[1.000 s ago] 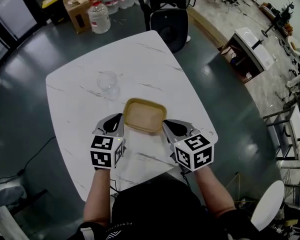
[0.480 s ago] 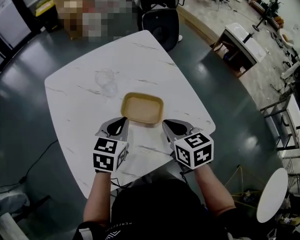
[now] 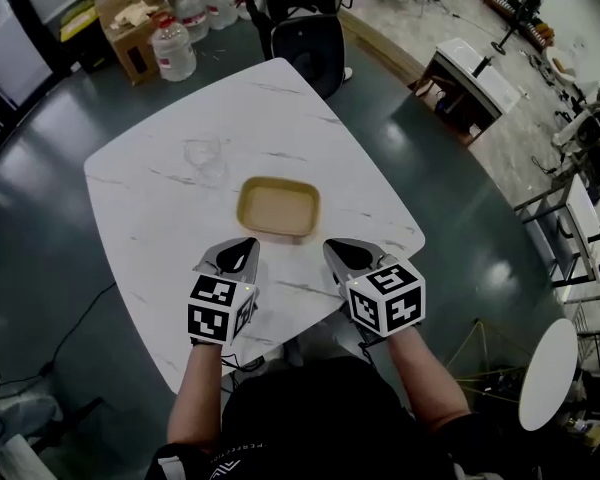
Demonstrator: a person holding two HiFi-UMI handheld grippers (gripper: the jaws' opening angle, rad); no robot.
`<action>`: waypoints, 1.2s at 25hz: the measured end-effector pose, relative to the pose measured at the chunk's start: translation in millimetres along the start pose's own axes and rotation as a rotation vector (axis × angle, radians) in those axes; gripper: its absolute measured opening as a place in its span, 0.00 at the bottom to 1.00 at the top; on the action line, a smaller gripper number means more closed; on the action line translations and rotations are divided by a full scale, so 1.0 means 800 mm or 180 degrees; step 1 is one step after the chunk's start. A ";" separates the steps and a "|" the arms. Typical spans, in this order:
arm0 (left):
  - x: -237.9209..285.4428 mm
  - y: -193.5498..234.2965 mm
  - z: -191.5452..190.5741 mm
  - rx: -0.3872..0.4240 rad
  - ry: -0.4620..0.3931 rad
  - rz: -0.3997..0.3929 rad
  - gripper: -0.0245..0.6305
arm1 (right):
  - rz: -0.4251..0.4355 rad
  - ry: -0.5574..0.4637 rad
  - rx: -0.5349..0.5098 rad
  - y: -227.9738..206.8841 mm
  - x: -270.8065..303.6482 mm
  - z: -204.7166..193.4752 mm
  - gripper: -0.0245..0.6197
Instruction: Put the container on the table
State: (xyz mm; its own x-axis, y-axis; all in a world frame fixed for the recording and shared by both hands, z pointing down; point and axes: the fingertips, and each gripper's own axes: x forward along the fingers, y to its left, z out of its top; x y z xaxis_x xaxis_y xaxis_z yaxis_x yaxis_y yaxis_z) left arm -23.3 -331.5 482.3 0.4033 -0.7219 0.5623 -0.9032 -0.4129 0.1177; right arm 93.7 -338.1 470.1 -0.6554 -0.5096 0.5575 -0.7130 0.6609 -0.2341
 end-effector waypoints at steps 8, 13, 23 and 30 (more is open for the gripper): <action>-0.015 -0.006 -0.018 0.0035 0.0073 -0.0026 0.03 | 0.0008 0.0033 -0.0052 0.019 -0.003 -0.009 0.03; -0.023 -0.008 -0.023 0.0104 0.0105 -0.0025 0.03 | -0.0002 0.0049 -0.0068 0.027 -0.005 -0.012 0.03; -0.028 -0.016 -0.032 0.0134 0.0143 -0.0051 0.03 | -0.0090 0.0081 -0.0170 0.026 -0.011 -0.019 0.03; -0.027 -0.016 -0.030 0.0124 0.0131 -0.0049 0.03 | -0.0105 0.0078 -0.0186 0.022 -0.013 -0.019 0.03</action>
State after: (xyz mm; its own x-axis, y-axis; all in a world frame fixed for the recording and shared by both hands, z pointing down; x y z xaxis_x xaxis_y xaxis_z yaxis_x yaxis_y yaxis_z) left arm -23.8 -297.0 487.9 0.4100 -0.6921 0.5940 -0.8901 -0.4457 0.0952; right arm 92.2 -312.8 472.1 -0.6249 -0.5185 0.5836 -0.7179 0.6754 -0.1687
